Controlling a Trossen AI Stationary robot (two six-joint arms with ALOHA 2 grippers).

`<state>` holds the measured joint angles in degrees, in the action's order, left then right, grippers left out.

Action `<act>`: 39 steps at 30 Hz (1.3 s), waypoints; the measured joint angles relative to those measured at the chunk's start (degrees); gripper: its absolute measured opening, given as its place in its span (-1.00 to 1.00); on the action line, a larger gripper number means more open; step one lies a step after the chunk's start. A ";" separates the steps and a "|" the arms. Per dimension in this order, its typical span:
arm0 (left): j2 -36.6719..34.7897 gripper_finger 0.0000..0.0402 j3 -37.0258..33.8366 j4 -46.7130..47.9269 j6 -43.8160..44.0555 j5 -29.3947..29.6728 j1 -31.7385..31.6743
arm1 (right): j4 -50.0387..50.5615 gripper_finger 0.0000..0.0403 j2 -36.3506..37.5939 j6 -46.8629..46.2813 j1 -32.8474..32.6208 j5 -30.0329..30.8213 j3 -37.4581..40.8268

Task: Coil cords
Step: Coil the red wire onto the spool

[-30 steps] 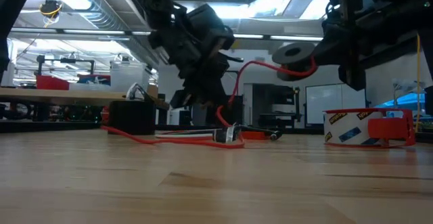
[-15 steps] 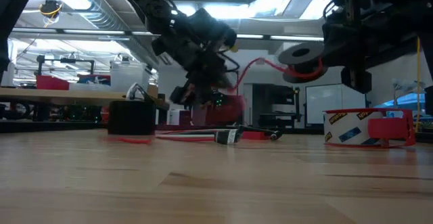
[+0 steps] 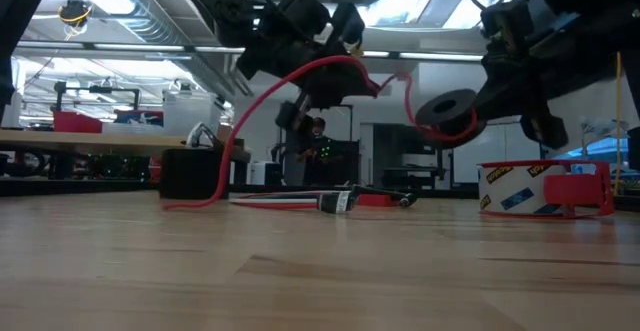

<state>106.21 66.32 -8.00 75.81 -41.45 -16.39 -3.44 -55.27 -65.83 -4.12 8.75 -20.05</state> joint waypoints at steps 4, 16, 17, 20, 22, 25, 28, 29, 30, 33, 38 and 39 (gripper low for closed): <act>0.00 -1.00 0.00 -0.74 4.51 -0.07 0.71 | 0.51 -0.99 0.00 -1.55 0.00 2.09 0.00; 1.67 -1.00 0.00 -7.89 10.88 2.91 1.08 | -4.24 -0.99 -0.11 -1.61 0.00 3.77 -0.03; 2.15 -1.00 0.00 -8.50 11.47 2.95 1.08 | -4.36 -0.99 -0.11 -1.61 0.00 3.77 -0.04; 3.46 -1.00 0.00 -9.14 11.98 2.95 0.91 | -3.99 -0.99 -0.27 -1.94 0.00 3.74 -0.04; 4.30 -1.00 0.00 -9.38 12.00 2.72 0.45 | -3.98 -0.99 -0.93 -2.72 0.00 3.04 -0.07; 5.03 -1.00 0.00 -9.22 12.52 2.53 -0.63 | -3.90 -0.99 -2.54 -3.45 0.00 1.27 -0.07; 5.07 -1.00 0.00 -9.27 13.80 3.32 -1.71 | -3.27 -0.99 -4.64 -5.42 0.00 0.66 -0.07; 5.07 -1.00 0.00 -9.64 14.31 3.66 -2.03 | -2.98 -0.99 -5.28 -5.89 0.00 0.67 -0.07; 5.07 -1.00 0.00 -10.16 15.18 3.84 -2.30 | -2.84 -0.99 -6.03 -6.18 0.00 0.71 -0.07; 5.07 -1.00 -0.02 -13.12 16.80 4.74 -2.54 | -3.67 -0.99 -8.04 -7.04 0.00 0.88 -0.25; 5.05 -1.00 0.00 -14.23 18.22 5.27 -2.27 | -3.97 -0.99 -9.94 -7.29 0.00 1.80 -1.30; 5.05 -1.00 0.00 -14.39 18.41 5.27 -2.04 | -3.92 -0.99 -10.20 -7.29 0.00 2.22 -1.66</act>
<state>111.26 66.32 -22.38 94.21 -36.18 -18.44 -7.36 -65.46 -73.12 -4.12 10.96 -21.71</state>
